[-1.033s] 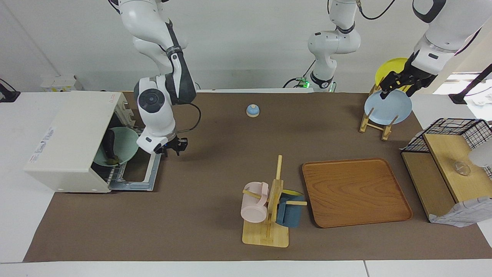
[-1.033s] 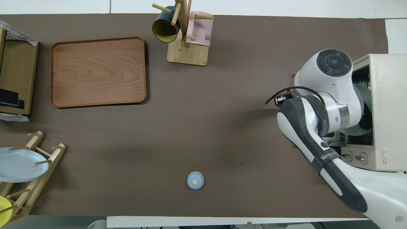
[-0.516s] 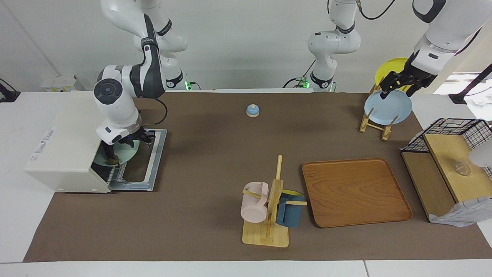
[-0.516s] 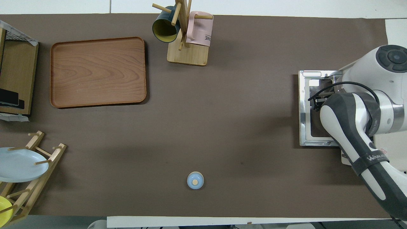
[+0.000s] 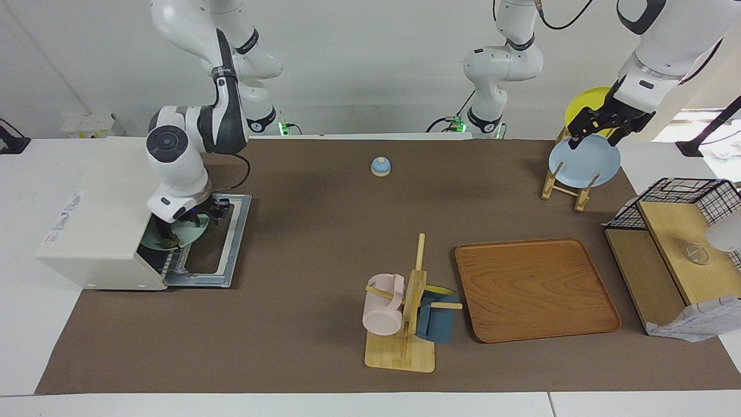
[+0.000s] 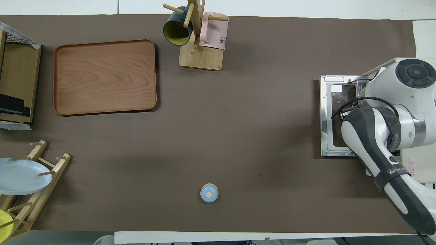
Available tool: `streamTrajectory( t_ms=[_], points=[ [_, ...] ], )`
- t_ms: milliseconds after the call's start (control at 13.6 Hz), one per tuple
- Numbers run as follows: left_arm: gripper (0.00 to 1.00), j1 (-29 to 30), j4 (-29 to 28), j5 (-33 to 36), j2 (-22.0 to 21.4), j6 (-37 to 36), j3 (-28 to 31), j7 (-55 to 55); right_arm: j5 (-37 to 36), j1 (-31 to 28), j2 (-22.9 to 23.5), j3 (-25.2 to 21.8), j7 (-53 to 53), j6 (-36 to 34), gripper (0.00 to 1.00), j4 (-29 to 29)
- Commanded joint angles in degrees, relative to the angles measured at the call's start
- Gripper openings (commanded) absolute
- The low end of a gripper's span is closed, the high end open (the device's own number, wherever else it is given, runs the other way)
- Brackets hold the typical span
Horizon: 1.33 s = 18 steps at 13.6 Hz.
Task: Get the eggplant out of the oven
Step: 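Pull the green bowl out and lower it onto the table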
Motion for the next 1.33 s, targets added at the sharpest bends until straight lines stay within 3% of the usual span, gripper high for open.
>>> streamTrajectory(
  t_ms=[0, 148, 369, 516, 664, 885, 1033, 1254],
  points=[
    [1.00, 0.32, -0.23, -0.38, -0.50, -0.10, 0.52, 0.15, -2.77, 2.15, -0.87, 0.56, -0.84, 0.57, 0.00, -0.87],
    [1.00, -0.20, -0.49, -0.30, -1.03, -2.71, 0.44, 0.15, -3.13, 6.10, -0.61, 0.56, 2.22, -0.39, 0.00, 0.44],
    [1.00, 0.41, -0.32, -0.03, -1.30, -3.87, 0.70, 0.06, -3.13, 18.47, 2.81, 0.74, 17.30, -8.19, 0.00, 7.46],
    [1.00, 0.93, -0.41, -0.03, -1.73, -4.84, 1.05, 0.06, -2.26, 28.23, 7.54, 0.82, 29.08, -15.12, 0.00, 15.70],
    [1.00, 1.55, -0.41, 0.58, -2.08, -5.02, 1.14, -0.03, 3.25, 37.54, 14.74, 1.08, 42.96, -19.45, 0.00, 26.85],
    [1.00, 2.43, -1.37, 0.67, -2.61, -5.02, 1.05, -0.20, 8.46, 44.95, 23.45, 1.09, 53.46, -16.23, 0.00, 34.89],
    [1.00, 2.43, -2.16, 0.84, -3.31, -5.98, 1.05, -0.29, 9.26, 47.60, 25.49, 1.09, 56.02, -10.61, 0.00, 34.56],
    [1.00, 2.43, -4.70, 1.02, -4.98, -9.58, 1.05, -1.95, 11.35, 48.84, 26.90, 1.17, 58.23, -8.13, 0.22, 35.51]
  ],
)
